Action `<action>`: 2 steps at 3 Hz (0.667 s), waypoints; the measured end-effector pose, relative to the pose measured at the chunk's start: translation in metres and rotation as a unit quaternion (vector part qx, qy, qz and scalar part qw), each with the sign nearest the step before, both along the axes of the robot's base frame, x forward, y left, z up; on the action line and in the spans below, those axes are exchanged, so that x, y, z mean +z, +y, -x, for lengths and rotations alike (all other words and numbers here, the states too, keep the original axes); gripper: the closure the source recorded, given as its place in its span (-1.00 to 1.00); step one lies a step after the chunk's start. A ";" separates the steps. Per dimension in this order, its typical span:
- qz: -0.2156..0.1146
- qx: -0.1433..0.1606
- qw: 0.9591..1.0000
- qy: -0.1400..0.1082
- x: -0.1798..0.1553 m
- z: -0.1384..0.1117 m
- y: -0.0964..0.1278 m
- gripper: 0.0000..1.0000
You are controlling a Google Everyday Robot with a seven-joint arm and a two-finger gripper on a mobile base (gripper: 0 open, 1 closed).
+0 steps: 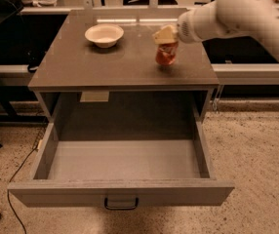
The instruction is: Place coke can into top drawer
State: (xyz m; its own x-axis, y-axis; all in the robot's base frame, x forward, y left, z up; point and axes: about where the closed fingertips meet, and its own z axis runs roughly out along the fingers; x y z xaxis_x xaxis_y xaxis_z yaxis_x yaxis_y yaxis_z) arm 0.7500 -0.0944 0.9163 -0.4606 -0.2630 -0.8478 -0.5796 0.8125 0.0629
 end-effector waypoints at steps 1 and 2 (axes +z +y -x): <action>0.012 0.012 1.000 -0.011 0.019 0.058 -0.068 1.00; 0.012 0.012 1.000 -0.010 0.019 0.058 -0.067 1.00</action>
Offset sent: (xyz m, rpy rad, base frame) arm -0.0474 -0.0465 0.0193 -0.0128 -0.0164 0.0299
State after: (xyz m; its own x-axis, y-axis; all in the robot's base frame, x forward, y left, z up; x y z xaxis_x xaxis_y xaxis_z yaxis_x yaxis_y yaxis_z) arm 0.6924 -0.1613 0.9355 -0.4363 -0.2944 -0.8503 -0.6000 0.7994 0.0311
